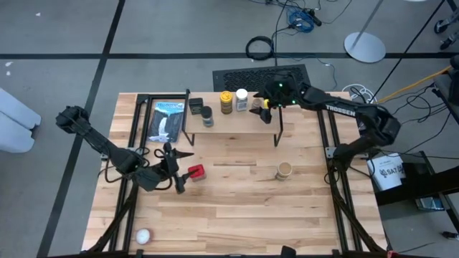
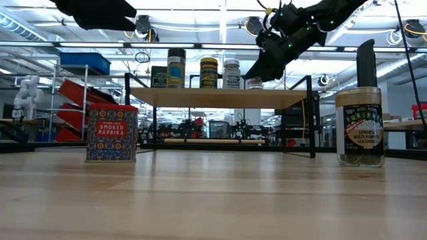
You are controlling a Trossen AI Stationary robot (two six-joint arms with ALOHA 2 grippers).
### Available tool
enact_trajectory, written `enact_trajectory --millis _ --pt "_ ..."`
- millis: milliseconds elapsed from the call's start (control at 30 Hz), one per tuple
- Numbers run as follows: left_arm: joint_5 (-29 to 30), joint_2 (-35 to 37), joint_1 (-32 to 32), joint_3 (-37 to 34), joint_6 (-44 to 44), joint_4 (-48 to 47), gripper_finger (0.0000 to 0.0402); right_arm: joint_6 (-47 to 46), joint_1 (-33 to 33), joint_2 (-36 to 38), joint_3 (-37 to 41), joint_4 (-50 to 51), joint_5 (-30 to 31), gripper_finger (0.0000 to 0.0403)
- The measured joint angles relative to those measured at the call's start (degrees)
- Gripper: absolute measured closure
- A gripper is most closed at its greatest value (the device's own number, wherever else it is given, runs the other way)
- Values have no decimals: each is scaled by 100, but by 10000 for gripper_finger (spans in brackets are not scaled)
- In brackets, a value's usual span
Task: Shelf spices
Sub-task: Remove the brown seasoning bottle from the shelf
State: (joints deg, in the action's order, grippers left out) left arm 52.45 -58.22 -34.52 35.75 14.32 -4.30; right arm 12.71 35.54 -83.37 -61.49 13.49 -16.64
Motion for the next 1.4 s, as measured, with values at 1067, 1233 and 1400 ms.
enact_trajectory --millis 1067,1233,1400 --pt "99 -2 63 0 36 45 104 -272 -61 95 -4 500 170 237" --pt "125 -2 206 0 31 613 104 -539 -271 520 0 769 161 228" --pt "-217 -2 404 0 21 1199 104 -977 -675 1026 0 787 157 235"
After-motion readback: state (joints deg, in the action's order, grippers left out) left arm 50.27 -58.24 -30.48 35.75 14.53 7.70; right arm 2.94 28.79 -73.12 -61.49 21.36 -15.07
